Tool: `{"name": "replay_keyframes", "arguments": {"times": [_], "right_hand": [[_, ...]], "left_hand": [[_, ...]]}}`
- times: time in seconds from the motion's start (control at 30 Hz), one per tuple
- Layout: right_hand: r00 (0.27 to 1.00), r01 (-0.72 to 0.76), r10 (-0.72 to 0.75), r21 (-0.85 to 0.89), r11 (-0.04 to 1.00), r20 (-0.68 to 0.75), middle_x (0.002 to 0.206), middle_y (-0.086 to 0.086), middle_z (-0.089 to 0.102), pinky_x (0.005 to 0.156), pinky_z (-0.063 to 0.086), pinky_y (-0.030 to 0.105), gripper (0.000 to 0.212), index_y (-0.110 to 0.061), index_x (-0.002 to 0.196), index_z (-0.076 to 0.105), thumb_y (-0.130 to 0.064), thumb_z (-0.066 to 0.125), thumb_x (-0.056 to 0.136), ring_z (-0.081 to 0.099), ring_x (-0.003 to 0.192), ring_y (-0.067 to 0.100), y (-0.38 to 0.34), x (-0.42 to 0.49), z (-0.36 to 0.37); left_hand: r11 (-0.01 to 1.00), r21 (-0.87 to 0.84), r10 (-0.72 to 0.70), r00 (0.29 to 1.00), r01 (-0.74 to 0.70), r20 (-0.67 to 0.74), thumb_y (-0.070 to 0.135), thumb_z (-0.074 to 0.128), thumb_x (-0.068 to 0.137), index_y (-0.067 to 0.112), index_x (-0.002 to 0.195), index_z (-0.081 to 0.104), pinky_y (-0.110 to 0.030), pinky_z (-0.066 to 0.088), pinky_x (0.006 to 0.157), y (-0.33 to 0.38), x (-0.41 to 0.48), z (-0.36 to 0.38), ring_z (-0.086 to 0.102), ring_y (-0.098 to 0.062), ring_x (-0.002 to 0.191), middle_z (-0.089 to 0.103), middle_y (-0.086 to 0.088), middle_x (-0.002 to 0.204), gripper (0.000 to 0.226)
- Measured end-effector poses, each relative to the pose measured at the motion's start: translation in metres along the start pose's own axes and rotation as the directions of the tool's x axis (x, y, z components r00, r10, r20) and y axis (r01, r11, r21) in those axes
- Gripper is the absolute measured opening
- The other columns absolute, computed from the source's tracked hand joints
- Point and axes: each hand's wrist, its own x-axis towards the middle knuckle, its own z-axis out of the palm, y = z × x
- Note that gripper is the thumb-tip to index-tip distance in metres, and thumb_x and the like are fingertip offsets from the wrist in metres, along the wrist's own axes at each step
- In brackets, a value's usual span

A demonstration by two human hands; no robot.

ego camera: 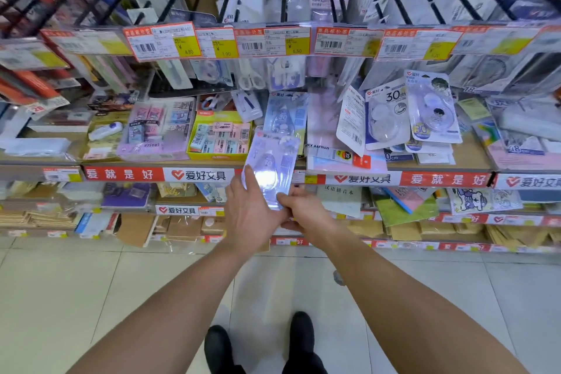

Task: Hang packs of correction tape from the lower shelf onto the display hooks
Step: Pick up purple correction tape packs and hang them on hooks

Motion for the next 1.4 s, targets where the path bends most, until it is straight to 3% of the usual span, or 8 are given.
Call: {"name": "replay_keyframes", "arguments": {"times": [0.2, 0.47, 0.67, 0.87, 1.1, 1.2, 1.33, 1.4], "right_hand": [[0.999, 0.024, -0.020, 0.173, 0.985, -0.025, 0.116, 0.006, 0.077, 0.074, 0.060, 0.037, 0.024, -0.020, 0.124, 0.068, -0.019, 0.061, 0.101, 0.075, 0.101, 0.028, 0.027, -0.031, -0.006], [0.991, 0.031, -0.004, 0.200, 0.979, -0.135, 0.108, 0.015, 0.078, 0.068, 0.060, 0.033, 0.045, -0.004, 0.113, 0.070, -0.042, 0.048, 0.107, 0.075, 0.084, 0.026, -0.023, -0.028, -0.008], [0.985, -0.032, 0.076, 0.268, 0.963, -0.156, 0.099, 0.012, 0.073, 0.072, 0.061, 0.037, 0.028, -0.004, 0.122, 0.059, -0.024, 0.046, 0.109, 0.072, 0.077, 0.022, -0.047, 0.006, 0.028], [0.941, 0.036, 0.212, 0.701, 0.712, -0.264, 0.082, 0.009, 0.069, 0.044, 0.055, 0.023, 0.025, -0.003, 0.121, 0.063, -0.018, 0.063, 0.102, 0.066, 0.062, 0.016, -0.053, 0.049, 0.050], [0.862, 0.157, 0.322, 0.809, 0.566, -0.392, 0.055, 0.001, 0.064, 0.043, 0.046, 0.022, 0.040, -0.008, 0.077, 0.061, -0.042, 0.067, 0.098, 0.056, 0.042, 0.014, -0.064, 0.071, 0.057], [0.831, 0.168, 0.315, 0.746, 0.644, -0.459, 0.073, 0.002, 0.065, 0.049, 0.049, 0.020, 0.028, -0.015, 0.084, 0.055, -0.038, 0.064, 0.099, 0.059, 0.054, 0.017, -0.069, 0.075, 0.056], [0.857, 0.093, 0.144, 0.423, 0.901, -0.495, 0.090, 0.004, 0.057, 0.079, 0.055, 0.035, 0.020, -0.022, 0.079, 0.051, -0.023, 0.052, 0.099, 0.055, 0.080, 0.024, -0.045, 0.079, 0.052], [0.813, 0.130, 0.004, 0.188, 0.974, -0.582, 0.090, 0.005, 0.064, 0.077, 0.051, 0.034, 0.013, -0.013, 0.095, 0.060, -0.026, 0.060, 0.098, 0.062, 0.083, 0.026, -0.039, 0.067, 0.062]], "left_hand": [[0.997, 0.029, 0.067, 0.997, -0.068, 0.033, 0.060, 0.078, 0.056, -0.001, 0.146, 0.033, -0.044, 0.048, 0.088, -0.010, -0.063, 0.016, 0.048, -0.039, 0.109, 0.046, -0.020, 0.127, 0.118], [1.000, -0.003, -0.018, 0.998, 0.018, -0.058, 0.055, 0.082, 0.063, 0.005, 0.151, 0.023, -0.048, 0.044, 0.098, -0.008, -0.070, 0.004, 0.034, -0.038, 0.127, 0.032, -0.020, 0.144, 0.118], [0.983, -0.083, -0.175, 0.965, 0.161, -0.194, 0.048, 0.086, 0.065, 0.003, 0.151, 0.024, -0.051, 0.039, 0.102, -0.021, -0.045, -0.015, 0.031, -0.040, 0.130, 0.032, -0.023, 0.145, 0.115], [0.984, -0.083, -0.176, 0.951, 0.160, -0.255, 0.046, 0.088, 0.062, 0.000, 0.148, 0.027, -0.054, 0.038, 0.105, -0.031, -0.025, -0.022, 0.032, -0.043, 0.129, 0.035, -0.026, 0.141, 0.115], [0.989, -0.037, -0.148, 0.950, 0.143, -0.275, 0.048, 0.088, 0.061, -0.001, 0.145, 0.032, -0.054, 0.040, 0.101, -0.043, -0.024, -0.021, 0.036, -0.042, 0.123, 0.040, -0.027, 0.137, 0.112], [0.987, -0.036, -0.162, 0.952, 0.158, -0.261, 0.047, 0.088, 0.061, 0.000, 0.146, 0.031, -0.054, 0.039, 0.102, -0.045, -0.023, -0.023, 0.035, -0.040, 0.124, 0.039, -0.026, 0.139, 0.113], [0.988, -0.007, -0.153, 0.954, 0.157, -0.257, 0.049, 0.088, 0.060, -0.001, 0.145, 0.032, -0.055, 0.040, 0.100, -0.047, -0.020, -0.025, 0.038, -0.044, 0.123, 0.040, -0.028, 0.138, 0.113], [0.988, -0.003, -0.148, 0.955, 0.152, -0.256, 0.047, 0.089, 0.058, -0.002, 0.143, 0.035, -0.055, 0.042, 0.097, -0.045, -0.019, -0.023, 0.040, -0.045, 0.120, 0.042, -0.028, 0.135, 0.112]]}}
